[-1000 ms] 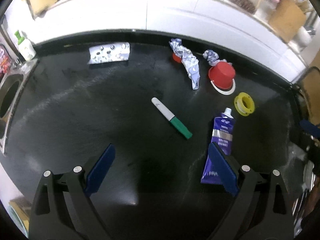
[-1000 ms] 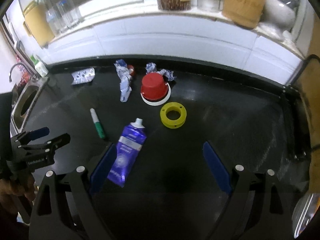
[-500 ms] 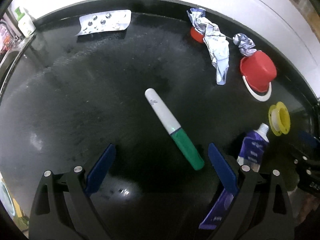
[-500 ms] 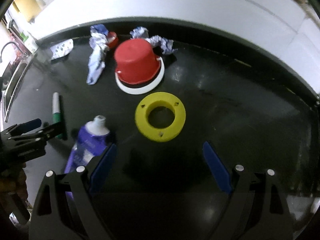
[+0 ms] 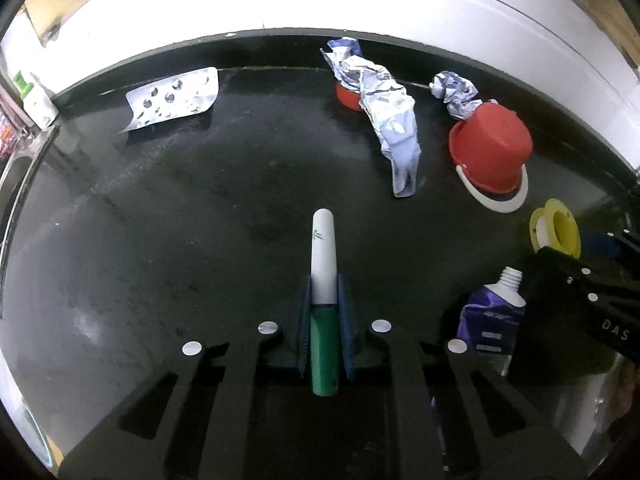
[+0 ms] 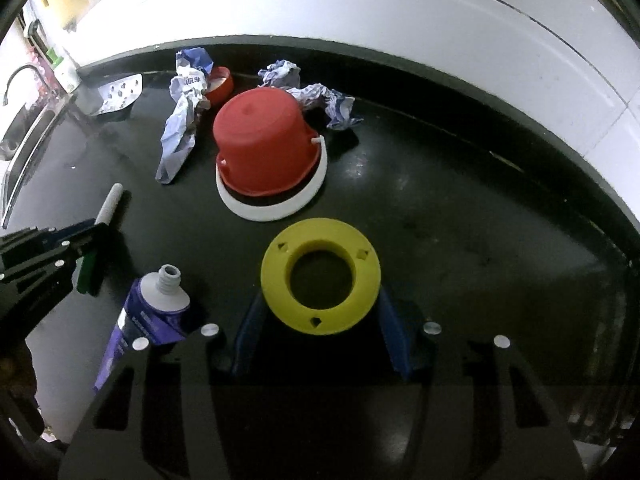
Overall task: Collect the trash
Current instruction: 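Carry marker and tape roll over the floor bin and open both tools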
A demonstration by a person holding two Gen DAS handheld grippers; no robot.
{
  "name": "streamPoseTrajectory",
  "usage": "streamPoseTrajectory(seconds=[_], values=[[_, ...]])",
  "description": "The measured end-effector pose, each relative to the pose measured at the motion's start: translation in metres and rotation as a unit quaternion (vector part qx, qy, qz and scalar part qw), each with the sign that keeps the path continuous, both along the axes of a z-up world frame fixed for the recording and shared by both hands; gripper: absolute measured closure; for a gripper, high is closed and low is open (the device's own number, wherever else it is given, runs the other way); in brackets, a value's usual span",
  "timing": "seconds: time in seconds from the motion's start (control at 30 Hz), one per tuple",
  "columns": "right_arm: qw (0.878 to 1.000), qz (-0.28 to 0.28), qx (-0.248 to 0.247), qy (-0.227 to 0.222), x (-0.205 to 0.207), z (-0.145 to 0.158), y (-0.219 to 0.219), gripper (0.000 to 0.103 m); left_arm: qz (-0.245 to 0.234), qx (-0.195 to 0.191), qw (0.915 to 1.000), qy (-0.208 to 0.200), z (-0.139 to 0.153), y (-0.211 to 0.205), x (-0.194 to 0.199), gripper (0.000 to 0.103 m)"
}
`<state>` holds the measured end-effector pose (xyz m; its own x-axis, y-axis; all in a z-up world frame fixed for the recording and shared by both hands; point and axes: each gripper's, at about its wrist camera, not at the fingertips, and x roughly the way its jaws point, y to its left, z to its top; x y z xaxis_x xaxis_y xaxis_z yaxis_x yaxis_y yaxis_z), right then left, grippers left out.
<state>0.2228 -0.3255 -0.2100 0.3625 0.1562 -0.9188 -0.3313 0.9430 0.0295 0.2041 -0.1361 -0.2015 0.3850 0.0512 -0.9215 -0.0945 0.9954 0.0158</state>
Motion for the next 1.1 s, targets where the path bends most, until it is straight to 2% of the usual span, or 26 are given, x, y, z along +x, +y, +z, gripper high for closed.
streamPoseTrajectory(seconds=[0.2,0.5,0.87,1.1], values=[[1.0,-0.006,0.006,-0.007,-0.005,0.008,0.002,0.05,-0.006,-0.005,0.9999,0.007,0.001,0.003,0.001,0.091],[0.999,-0.009,0.005,-0.032,-0.021,0.034,0.004,0.05,-0.02,-0.002,0.9996,-0.018,0.022,0.005,-0.017,0.09],[0.997,-0.007,0.008,-0.075,-0.089,0.082,0.025,0.05,-0.036,-0.004,0.998,-0.052,0.061,0.029,-0.075,0.09],[0.996,0.011,0.011,-0.086,-0.137,0.098,0.055,0.05,-0.038,-0.003,0.9976,-0.059,0.078,0.052,-0.118,0.09]])
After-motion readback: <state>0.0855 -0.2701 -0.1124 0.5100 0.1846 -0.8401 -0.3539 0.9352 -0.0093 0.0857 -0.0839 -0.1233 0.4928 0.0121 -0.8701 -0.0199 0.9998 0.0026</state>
